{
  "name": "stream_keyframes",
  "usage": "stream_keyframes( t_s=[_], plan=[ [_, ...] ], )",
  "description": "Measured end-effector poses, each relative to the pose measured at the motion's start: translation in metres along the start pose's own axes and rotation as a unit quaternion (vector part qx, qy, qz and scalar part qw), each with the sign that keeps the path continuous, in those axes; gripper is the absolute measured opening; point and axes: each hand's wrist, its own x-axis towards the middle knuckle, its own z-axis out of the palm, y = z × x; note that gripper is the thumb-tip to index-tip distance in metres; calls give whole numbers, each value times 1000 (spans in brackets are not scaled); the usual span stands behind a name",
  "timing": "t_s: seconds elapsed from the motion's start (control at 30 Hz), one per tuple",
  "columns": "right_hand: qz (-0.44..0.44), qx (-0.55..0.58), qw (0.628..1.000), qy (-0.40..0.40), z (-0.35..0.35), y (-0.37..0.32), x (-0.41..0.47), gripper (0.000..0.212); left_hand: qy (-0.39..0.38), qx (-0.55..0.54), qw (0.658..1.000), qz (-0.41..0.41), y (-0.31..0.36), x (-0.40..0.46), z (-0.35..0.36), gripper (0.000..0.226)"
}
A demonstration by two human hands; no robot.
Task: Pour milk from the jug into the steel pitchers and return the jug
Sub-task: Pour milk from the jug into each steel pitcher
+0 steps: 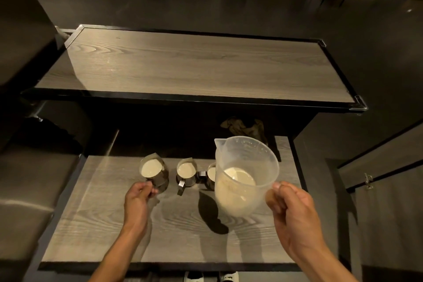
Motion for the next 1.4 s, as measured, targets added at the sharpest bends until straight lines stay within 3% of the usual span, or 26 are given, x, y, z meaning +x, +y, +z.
stream_keyframes(
  t_s=[0.3,0.73,0.9,1.1,1.17,1.23,1.3,1.4],
  plan=[
    [-13,24,998,52,-6,1,-7,51,-5,-43,998,-48,-33,30,-1,24],
    [-49,53,994,78,-15,-4,-8,48,-42,-7,997,-59,-52,32,7,19],
    [-52,47,995,74,-16,-4,-11,47,-41,32,998,-34,-47,20,4,6],
    [-60,30,996,53,-14,-7,-11,50,64,122,987,78,-10,-18,1,23],
    [-61,28,997,40,-12,-8,-10,50,20,115,987,115,11,-31,8,27],
    [-63,29,997,28,-8,-11,-8,51,-92,88,984,122,36,-41,17,51],
    [-65,30,997,12,-2,-14,-7,51,-212,101,961,146,56,-47,27,80],
    [-72,29,997,-27,13,-24,-4,52,-341,141,909,194,88,-61,48,96]
  ],
)
